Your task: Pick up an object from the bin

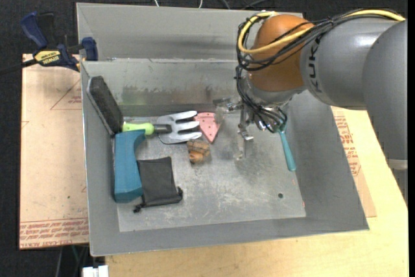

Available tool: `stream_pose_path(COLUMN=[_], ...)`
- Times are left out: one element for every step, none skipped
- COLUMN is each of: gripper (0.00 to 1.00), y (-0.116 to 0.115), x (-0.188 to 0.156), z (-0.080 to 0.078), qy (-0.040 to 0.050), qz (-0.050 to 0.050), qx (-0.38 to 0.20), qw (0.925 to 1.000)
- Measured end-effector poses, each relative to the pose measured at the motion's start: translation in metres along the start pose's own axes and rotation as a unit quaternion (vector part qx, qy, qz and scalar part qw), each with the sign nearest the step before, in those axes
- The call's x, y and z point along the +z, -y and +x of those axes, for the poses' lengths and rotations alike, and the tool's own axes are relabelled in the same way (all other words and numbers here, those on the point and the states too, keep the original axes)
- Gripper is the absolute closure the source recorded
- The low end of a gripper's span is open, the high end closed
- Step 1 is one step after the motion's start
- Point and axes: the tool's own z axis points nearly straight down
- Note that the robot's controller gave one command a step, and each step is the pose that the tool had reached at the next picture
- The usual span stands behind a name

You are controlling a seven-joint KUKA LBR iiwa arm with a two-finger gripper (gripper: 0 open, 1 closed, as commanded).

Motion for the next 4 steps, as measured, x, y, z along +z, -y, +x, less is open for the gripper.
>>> stream_pose_path(gripper=[0.0,0.0,0.0,1.0], y=[-0.025,-0.069,-0.096,-0.056], x=[0.004,0.009,0.009,-0.007], z=[-0.01,-0.017,-0.02,-0.02], qy=[0.0003,0.0007,0.0005,0.0021], qz=[-0.001,-0.001,-0.001,-0.001], qx=[-0.058,-0.078,-0.116,-0.285], qw=[0.9983,0.997,0.9933,0.9586])
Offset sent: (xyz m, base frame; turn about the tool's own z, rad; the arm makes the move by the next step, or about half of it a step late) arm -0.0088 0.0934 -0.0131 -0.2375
